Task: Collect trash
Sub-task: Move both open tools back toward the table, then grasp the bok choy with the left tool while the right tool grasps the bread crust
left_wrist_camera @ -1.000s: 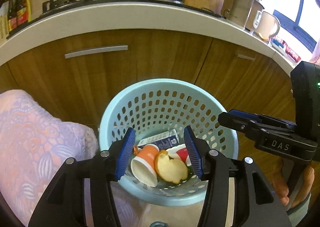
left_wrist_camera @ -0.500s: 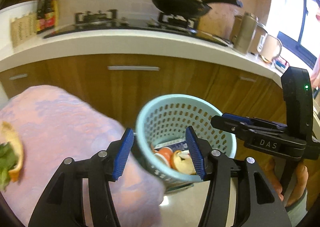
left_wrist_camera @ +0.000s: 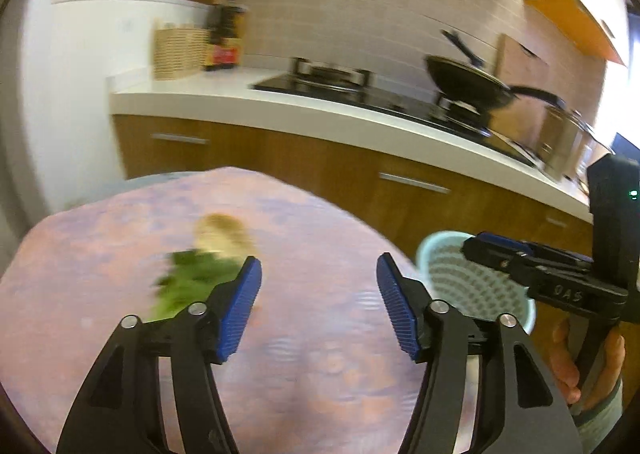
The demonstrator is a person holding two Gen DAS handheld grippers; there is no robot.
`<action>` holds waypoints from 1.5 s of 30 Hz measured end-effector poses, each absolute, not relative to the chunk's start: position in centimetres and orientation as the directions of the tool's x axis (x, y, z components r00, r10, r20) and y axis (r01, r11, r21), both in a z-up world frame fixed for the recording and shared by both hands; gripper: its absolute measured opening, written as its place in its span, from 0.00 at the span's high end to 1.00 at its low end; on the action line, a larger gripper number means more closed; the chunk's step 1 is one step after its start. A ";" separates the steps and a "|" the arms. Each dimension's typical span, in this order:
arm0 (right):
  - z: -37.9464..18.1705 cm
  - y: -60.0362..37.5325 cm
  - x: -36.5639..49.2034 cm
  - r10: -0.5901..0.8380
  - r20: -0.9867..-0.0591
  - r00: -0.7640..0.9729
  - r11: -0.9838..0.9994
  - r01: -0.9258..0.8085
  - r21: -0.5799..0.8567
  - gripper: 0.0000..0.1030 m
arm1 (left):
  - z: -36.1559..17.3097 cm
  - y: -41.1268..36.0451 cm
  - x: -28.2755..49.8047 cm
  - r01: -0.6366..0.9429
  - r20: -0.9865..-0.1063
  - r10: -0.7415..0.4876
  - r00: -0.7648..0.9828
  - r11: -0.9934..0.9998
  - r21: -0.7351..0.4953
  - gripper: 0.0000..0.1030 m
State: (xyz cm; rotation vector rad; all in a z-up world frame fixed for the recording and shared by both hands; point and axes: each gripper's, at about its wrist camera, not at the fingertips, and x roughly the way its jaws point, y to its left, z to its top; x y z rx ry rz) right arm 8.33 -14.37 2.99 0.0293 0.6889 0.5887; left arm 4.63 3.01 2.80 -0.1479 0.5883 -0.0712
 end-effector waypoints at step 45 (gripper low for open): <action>-4.1 3.7 16.0 0.495 -0.734 0.465 0.785 -0.601 0.148 0.50 | -3.3 14.0 7.7 -0.172 -0.640 -0.012 0.768 0.959 -0.224 0.74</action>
